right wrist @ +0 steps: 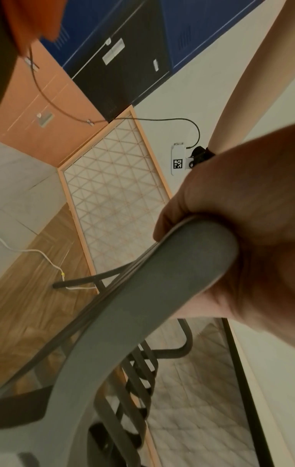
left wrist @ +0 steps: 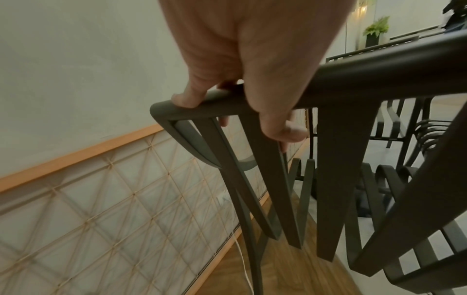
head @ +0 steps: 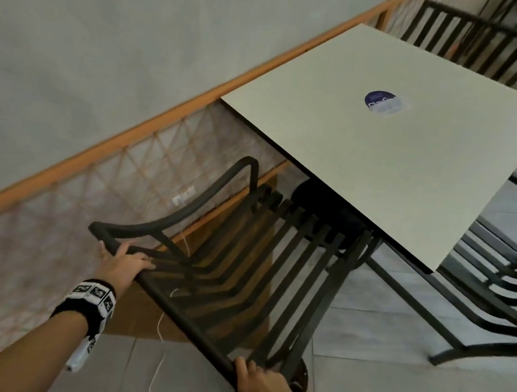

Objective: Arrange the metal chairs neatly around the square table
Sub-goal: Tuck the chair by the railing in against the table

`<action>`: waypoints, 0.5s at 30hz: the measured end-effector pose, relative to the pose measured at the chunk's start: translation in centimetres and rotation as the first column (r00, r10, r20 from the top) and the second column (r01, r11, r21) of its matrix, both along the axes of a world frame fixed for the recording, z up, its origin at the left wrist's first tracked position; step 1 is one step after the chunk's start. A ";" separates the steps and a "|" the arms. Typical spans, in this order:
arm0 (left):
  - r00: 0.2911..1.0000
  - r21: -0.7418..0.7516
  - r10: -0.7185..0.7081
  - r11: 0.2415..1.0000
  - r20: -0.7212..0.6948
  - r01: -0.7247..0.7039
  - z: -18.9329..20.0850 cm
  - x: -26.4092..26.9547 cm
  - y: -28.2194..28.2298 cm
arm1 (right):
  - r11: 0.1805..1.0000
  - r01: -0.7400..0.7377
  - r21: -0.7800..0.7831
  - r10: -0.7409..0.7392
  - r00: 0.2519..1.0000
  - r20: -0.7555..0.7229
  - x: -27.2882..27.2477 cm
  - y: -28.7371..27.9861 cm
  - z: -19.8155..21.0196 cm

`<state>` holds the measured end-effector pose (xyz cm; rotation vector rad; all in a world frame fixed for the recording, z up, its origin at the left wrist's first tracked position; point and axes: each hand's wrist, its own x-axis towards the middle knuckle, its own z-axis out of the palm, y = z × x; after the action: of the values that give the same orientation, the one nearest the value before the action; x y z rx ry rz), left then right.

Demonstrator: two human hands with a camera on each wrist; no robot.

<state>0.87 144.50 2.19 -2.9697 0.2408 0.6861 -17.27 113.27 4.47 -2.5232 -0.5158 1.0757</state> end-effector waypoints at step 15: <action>0.997 -0.026 -0.036 0.999 0.070 0.038 1.8 6.9 -3.6 | 0.997 0.081 -0.008 -0.080 0.994 0.075 5.7 -0.7 0.6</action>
<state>7.79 140.89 4.01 -3.0003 0.3019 0.5791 -11.59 112.58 5.05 -2.5789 -0.4252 0.9610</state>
